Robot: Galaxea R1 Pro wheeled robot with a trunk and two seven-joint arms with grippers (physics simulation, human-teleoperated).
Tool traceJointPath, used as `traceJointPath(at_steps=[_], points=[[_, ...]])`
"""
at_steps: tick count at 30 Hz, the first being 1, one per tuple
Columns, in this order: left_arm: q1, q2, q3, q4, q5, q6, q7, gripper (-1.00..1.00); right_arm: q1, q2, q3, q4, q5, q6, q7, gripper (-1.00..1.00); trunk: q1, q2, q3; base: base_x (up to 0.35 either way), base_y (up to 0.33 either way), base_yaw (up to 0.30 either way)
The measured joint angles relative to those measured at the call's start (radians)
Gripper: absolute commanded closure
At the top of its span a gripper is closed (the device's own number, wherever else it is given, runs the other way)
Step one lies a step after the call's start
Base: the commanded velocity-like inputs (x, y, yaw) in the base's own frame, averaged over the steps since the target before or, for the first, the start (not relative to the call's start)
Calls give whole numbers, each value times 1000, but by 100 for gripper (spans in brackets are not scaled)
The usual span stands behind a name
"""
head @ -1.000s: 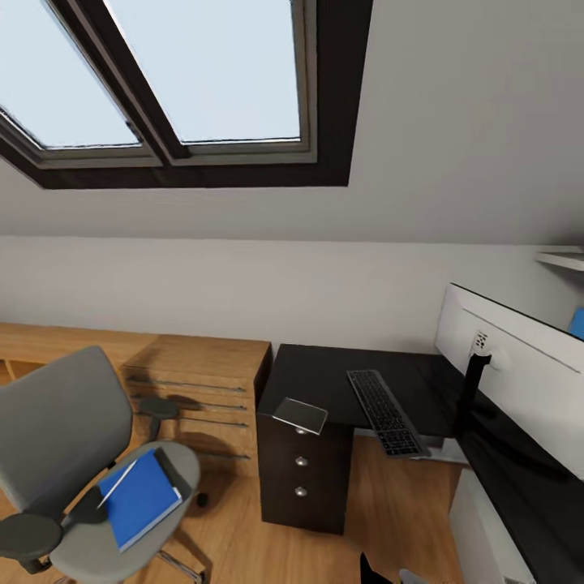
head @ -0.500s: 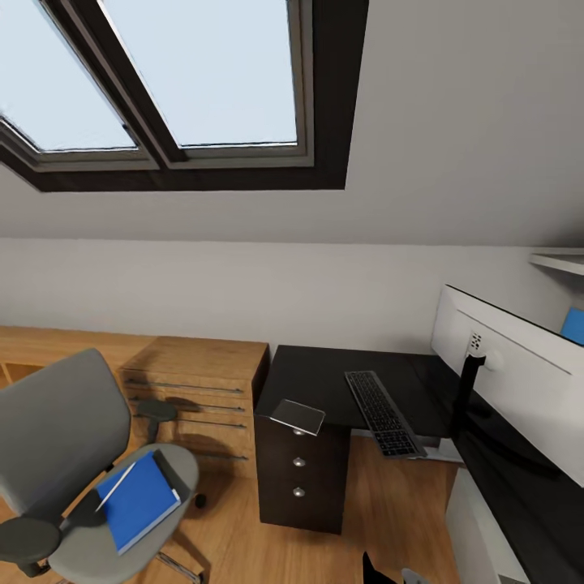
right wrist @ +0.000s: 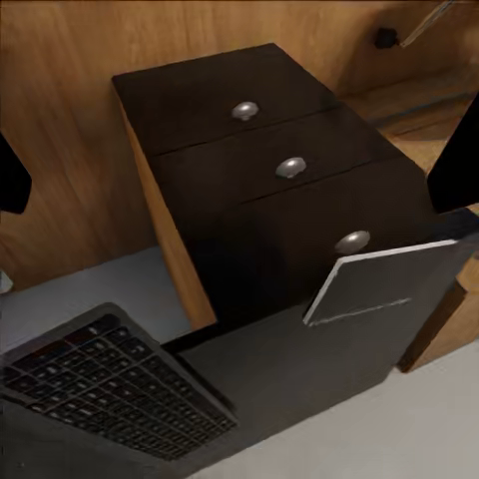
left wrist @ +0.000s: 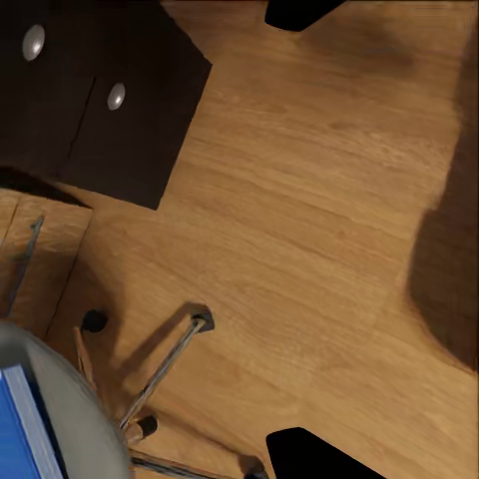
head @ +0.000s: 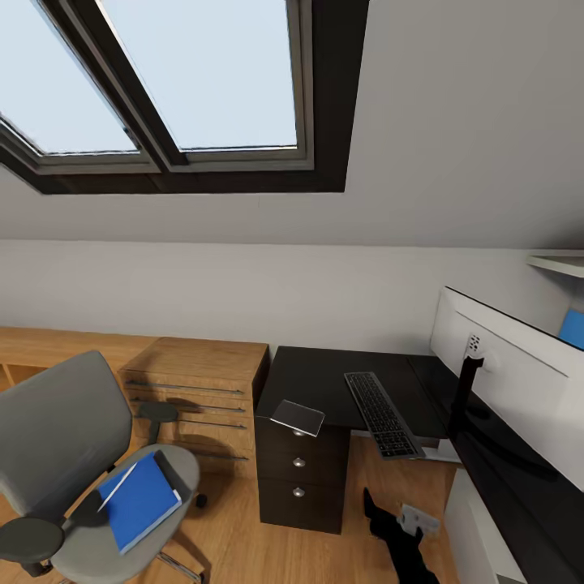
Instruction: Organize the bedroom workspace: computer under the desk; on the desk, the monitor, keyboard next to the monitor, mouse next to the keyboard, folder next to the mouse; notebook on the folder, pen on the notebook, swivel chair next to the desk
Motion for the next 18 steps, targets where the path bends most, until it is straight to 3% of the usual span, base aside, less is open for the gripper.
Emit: traceJointPath(at_steps=[1, 3, 5, 8, 10, 11, 13, 15, 16, 18], points=[[-50, -16, 0, -44, -4, 136, 1, -100, -1, -5, 1, -119, 0, 121, -70, -100, -4, 7, 3, 0, 0, 0], [-96, -17, -1, -59, -4, 191, 3, -100, 0, -10, 3, -222, 1, 207, -115, -100, -11, 21, 9, 0, 0, 0], [-163, -17, -1, -67, -4, 239, 4, -100, -1, -19, 3, -341, 0, 347, -175, -100, -19, 35, 16, 0, 0, 0], [-315, -17, 0, -22, 1, 300, 2, -100, -6, -30, -1, -542, -2, 623, -259, -100, -31, 56, 26, 0, 0, 0], [-379, -17, 0, 15, 12, 324, 1, -100, -15, -36, -2, -585, -2, 713, -286, -100, -38, 70, 32, 0, 0, 0], [-439, -17, 1, 58, 35, 345, -1, -100, -33, -42, -3, -612, -3, 789, -309, -100, -42, 78, 35, 0, 0, 0], [-547, -17, 1, 147, 146, 369, -4, -100, -96, -59, -5, -644, -5, 920, -337, -100, -50, 92, 42, 0, 0, 0], [-578, -17, 1, 172, 190, 374, -4, -100, -117, -65, -6, -650, -5, 961, -343, -100, -50, 92, 41, 0, 0, 0], [-611, -17, 3, 204, 243, 374, -7, -100, -142, -74, -7, -620, -5, 999, -351, -100, -50, 92, 41, 0, 0, 0], [-619, -17, 3, 215, 254, 370, -6, -100, -147, -76, -7, -607, -5, 1003, -352, -100, -50, 92, 41, 0, 0, 0]])
